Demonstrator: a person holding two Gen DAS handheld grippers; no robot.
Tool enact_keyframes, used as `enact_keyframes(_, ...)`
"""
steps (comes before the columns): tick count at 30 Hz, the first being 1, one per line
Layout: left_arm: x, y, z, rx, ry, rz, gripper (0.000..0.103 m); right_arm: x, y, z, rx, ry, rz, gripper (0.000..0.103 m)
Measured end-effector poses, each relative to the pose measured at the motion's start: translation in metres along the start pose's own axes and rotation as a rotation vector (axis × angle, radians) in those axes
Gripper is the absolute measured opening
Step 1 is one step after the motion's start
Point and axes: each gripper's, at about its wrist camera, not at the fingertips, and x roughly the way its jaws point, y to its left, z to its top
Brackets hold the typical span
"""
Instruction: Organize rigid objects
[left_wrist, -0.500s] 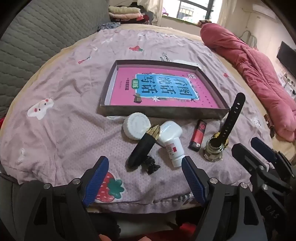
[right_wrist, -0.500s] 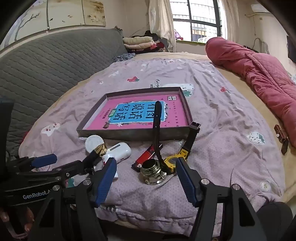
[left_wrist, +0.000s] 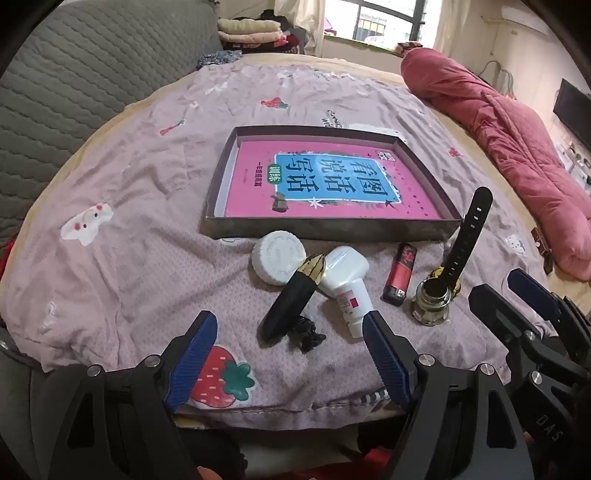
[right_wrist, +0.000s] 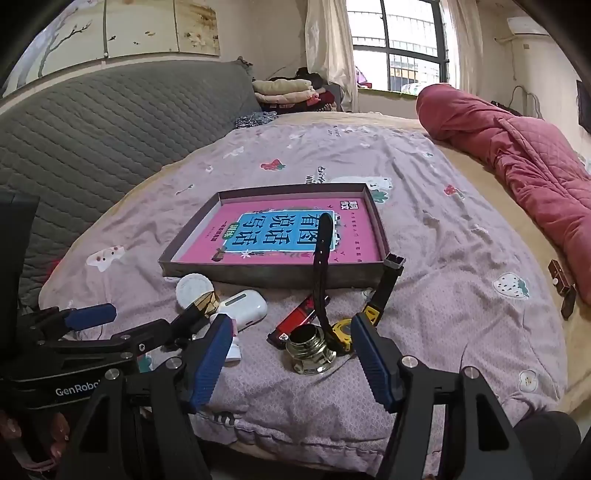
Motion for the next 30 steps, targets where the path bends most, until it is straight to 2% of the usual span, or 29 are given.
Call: enact_keyframes(30, -0.0012, -0.0028, -0.0005, 0.009, -0.017, 0.005, 0.082, -0.0015, -0.0014, 0.0010, 0.001, -0.002, 0.004, 0.066)
